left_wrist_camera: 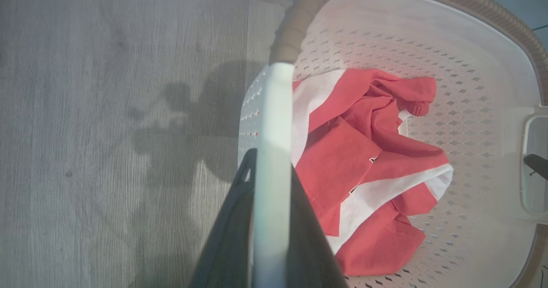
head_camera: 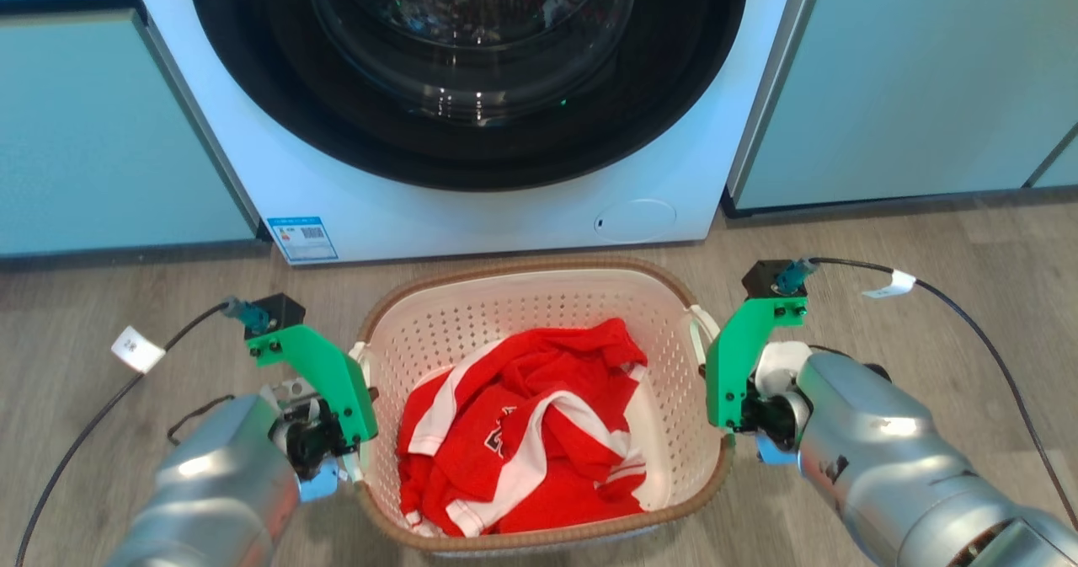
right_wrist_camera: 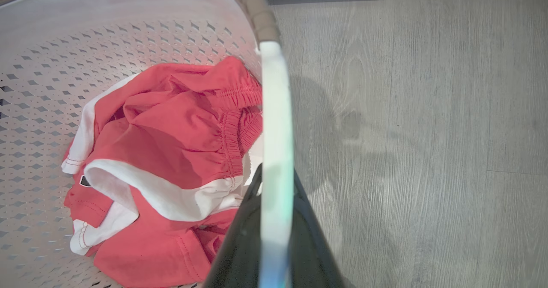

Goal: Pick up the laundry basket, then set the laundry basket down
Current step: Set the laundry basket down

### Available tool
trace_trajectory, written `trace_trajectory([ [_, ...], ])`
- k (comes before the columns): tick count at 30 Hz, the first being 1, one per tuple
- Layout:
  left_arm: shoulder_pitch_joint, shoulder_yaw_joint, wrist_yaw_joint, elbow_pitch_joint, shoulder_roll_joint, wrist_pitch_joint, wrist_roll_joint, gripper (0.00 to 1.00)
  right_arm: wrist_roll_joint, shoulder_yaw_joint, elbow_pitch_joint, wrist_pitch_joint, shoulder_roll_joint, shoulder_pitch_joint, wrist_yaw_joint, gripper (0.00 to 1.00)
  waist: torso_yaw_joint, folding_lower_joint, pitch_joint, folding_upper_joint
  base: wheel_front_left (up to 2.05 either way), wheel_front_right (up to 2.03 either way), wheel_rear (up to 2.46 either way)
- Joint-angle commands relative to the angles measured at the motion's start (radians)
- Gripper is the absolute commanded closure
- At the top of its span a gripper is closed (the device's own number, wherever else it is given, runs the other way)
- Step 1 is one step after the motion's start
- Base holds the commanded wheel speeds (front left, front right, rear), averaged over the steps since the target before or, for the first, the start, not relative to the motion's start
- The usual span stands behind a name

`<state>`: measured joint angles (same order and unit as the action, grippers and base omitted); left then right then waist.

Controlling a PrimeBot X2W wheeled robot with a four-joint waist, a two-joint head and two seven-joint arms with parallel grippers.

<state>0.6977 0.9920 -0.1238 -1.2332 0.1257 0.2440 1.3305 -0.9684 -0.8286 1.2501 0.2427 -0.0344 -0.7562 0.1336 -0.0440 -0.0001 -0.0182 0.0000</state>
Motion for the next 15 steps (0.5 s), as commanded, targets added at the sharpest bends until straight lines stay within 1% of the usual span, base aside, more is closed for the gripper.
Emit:
trace_trajectory([
  [1,0.088,-0.030,-0.007,0.009,0.062,-0.029,0.010,1.00,-0.005,-0.009,0.006,-0.014,-0.016,-0.040,-0.003,1.00,-0.001,0.0001,-0.010,0.0000,0.00,0.00,0.00],
  [8,0.153,-0.028,-0.007,0.022,0.072,-0.075,-0.002,1.00,-0.007,-0.014,0.008,-0.057,-0.016,-0.102,-0.003,1.00,-0.003,0.0001,-0.125,0.0000,0.00,0.00,0.00],
  [15,0.219,-0.023,-0.007,0.029,0.080,-0.132,-0.017,1.00,0.004,-0.016,0.015,-0.139,-0.016,-0.171,-0.003,1.00,-0.004,0.0001,-0.269,0.0000,0.00,0.00,0.00],
])
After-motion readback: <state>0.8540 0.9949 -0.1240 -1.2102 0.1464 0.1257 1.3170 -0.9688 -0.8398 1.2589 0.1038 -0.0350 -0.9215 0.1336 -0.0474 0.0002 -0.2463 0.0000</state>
